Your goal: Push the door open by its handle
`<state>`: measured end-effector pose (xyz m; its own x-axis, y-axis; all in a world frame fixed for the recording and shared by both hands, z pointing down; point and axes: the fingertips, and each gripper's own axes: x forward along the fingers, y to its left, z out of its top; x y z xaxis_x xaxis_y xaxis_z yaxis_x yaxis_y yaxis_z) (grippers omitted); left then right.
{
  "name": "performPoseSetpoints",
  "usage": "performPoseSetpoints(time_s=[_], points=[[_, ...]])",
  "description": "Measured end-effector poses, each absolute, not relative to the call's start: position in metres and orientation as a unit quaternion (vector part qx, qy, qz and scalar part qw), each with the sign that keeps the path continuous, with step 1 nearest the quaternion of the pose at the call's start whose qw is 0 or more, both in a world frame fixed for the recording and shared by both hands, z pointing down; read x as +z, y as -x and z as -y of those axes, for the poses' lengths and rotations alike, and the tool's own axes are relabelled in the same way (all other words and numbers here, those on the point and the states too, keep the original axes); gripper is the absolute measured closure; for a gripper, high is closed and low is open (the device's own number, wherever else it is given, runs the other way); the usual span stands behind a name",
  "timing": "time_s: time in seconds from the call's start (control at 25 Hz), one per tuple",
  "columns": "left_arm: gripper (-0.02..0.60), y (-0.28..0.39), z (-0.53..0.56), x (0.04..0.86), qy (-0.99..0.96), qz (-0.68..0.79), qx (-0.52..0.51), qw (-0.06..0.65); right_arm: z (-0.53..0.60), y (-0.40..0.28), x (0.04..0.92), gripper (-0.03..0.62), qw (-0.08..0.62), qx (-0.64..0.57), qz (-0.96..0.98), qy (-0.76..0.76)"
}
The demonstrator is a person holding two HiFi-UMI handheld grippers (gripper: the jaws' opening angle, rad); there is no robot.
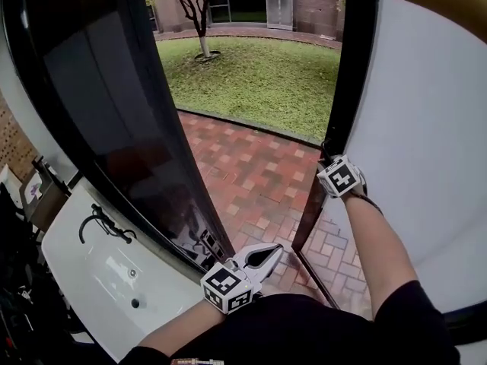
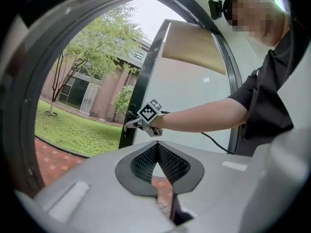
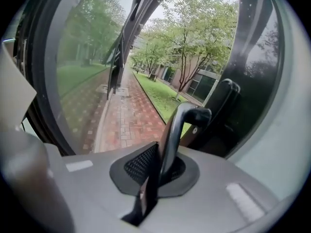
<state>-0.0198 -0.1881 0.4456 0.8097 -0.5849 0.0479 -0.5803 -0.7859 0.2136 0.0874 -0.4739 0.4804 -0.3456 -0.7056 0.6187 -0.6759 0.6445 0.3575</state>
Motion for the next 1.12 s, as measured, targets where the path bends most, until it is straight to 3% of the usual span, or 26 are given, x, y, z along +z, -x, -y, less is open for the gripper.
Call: performPoseSetpoints(time_s=[0.28, 0.64, 0.92, 1.12], points=[[0.584, -0.002, 0.230, 0.457, -0.948, 0.297, -0.002, 0.112, 0.540, -0.181, 0.478, 0.606, 0.384, 0.008, 0.787, -0.482], [0.586, -0.046, 0.333, 0.466, -0.935, 0.350, -0.012, 0.049, 0.606, -0.317, 0.475, 0.591, 0.354, 0.063, 0.758, -0.544], [0.584, -0.121, 0.467, 0.468, -0.932, 0.358, -0.017, 0.062, 0.634, -0.430, 0.478, 0.572, 0.455, 0.114, 0.692, -0.549], [0.584, -0.156, 0.536, 0.465, -0.939, 0.337, -0.013, 0.068, 0.638, -0.488, 0.473, 0.566, 0.449, 0.144, 0.662, -0.583]])
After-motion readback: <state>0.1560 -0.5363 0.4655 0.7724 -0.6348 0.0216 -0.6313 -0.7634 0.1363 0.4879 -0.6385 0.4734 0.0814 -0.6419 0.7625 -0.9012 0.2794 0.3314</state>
